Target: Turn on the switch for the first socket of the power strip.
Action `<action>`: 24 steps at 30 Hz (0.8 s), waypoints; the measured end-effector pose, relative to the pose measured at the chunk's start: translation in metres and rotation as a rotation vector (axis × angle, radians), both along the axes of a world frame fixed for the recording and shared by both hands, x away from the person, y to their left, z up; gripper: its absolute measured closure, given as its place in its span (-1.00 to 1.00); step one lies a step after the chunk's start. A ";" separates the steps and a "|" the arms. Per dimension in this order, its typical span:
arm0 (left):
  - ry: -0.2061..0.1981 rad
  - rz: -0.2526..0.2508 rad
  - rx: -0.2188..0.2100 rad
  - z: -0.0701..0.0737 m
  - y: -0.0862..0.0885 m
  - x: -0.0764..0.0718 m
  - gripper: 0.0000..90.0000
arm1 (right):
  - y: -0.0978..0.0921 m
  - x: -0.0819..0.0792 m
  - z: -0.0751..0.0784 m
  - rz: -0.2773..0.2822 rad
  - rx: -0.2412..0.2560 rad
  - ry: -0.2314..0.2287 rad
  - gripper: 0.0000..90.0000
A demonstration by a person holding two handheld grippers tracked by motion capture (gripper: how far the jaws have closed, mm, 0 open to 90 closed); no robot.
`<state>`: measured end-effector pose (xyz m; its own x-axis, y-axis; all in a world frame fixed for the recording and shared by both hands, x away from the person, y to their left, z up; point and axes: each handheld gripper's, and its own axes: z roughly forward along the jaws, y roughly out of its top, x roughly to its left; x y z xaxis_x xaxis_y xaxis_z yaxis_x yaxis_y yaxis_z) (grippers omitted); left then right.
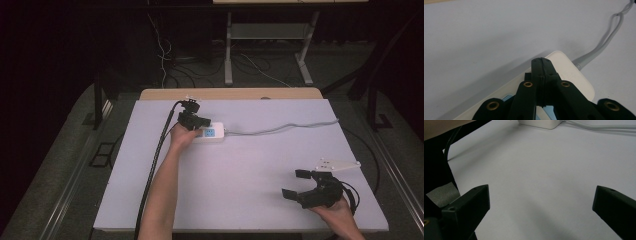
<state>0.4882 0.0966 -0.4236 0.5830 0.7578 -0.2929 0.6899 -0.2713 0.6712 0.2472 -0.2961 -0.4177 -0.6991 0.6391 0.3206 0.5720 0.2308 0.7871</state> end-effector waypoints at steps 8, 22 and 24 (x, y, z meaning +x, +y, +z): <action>-0.042 -0.012 -0.018 0.009 -0.002 -0.003 0.97 | -0.001 0.001 -0.001 -0.006 -0.002 0.006 -0.98; -0.087 -0.048 0.017 0.033 0.005 -0.017 0.97 | -0.001 0.002 -0.001 -0.012 -0.004 0.005 -0.98; -0.090 -0.053 0.021 0.037 0.008 -0.019 0.97 | -0.001 0.002 -0.001 -0.014 -0.004 0.007 -0.98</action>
